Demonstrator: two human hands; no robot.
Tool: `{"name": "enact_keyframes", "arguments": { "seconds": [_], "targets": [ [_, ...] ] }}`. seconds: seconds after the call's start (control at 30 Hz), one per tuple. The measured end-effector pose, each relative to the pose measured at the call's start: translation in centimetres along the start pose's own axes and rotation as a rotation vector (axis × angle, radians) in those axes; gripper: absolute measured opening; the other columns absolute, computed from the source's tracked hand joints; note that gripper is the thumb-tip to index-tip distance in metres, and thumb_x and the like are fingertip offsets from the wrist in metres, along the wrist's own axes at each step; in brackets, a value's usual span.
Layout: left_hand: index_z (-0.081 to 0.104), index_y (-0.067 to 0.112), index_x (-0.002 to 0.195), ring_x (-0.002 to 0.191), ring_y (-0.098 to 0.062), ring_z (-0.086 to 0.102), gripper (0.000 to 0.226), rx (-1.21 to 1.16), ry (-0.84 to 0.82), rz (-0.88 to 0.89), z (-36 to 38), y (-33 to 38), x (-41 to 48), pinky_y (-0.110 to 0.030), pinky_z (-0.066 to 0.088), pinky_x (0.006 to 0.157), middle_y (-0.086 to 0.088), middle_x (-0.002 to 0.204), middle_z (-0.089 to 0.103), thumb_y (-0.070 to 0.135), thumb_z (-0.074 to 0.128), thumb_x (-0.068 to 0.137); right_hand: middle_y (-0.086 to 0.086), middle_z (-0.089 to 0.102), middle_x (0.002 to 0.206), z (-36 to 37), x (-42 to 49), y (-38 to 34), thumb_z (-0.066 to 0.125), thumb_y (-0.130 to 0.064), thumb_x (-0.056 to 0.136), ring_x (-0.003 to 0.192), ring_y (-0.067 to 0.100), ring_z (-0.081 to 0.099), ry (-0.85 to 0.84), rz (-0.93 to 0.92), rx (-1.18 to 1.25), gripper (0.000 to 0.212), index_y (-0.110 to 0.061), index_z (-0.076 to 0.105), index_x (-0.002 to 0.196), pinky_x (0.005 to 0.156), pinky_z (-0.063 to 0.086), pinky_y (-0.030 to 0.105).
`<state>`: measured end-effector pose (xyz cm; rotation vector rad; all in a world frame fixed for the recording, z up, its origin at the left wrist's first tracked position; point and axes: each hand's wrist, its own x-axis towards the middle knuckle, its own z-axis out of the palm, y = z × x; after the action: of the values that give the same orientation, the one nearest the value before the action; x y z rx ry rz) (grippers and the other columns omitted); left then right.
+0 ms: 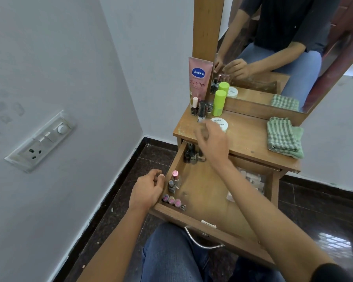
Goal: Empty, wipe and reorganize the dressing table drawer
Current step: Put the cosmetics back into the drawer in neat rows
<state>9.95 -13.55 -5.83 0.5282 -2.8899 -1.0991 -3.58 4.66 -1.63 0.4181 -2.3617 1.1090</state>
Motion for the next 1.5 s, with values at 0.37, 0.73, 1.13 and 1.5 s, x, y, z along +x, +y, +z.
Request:
{"name": "enact_keyframes", "arguments": {
  "seconds": [0.37,0.73,1.13,1.5],
  "targets": [
    [0.06,0.023,0.123,0.082,-0.01,0.064,0.032,-0.017,0.002,0.009,-0.1,0.1,-0.1,-0.037,0.055,0.08,0.005,0.092,0.07,0.038,0.045,0.099,0.007,0.052,0.114,-0.3,7.5,1.2,0.06,-0.015,0.092,0.102,0.022,0.055,-0.211,0.028,-0.223,0.035,-0.01,0.057,0.127,0.084,0.051,0.037],
    [0.06,0.023,0.124,0.082,-0.009,0.064,0.032,-0.009,0.007,0.008,-0.1,0.1,-0.1,-0.035,0.055,0.079,0.004,0.093,0.069,0.037,0.045,0.099,0.006,0.065,0.094,-2.0,5.8,-0.5,0.063,-0.008,0.087,0.078,0.011,0.056,-0.129,0.01,0.1,0.014,-0.008,0.064,0.101,0.07,0.047,0.016],
    [0.061,0.025,0.121,0.082,-0.009,0.063,0.03,0.009,0.004,-0.007,0.0,0.0,0.0,-0.038,0.055,0.08,0.007,0.087,0.067,0.038,0.046,0.099,0.0,0.066,0.094,-2.7,-6.5,3.0,0.062,-0.007,0.087,0.083,0.009,0.057,-0.339,0.254,-0.035,0.018,-0.012,0.065,0.104,0.075,0.046,0.023],
    [0.061,0.023,0.12,0.083,-0.009,0.062,0.029,0.023,0.01,0.004,0.0,0.0,0.0,-0.038,0.055,0.082,0.007,0.089,0.067,0.036,0.046,0.099,0.002,0.064,0.095,-2.3,-8.1,6.8,0.065,0.001,0.084,0.088,0.014,0.058,-0.215,0.465,0.088,0.024,-0.009,0.063,0.106,0.085,0.051,0.03]
  ]
}}
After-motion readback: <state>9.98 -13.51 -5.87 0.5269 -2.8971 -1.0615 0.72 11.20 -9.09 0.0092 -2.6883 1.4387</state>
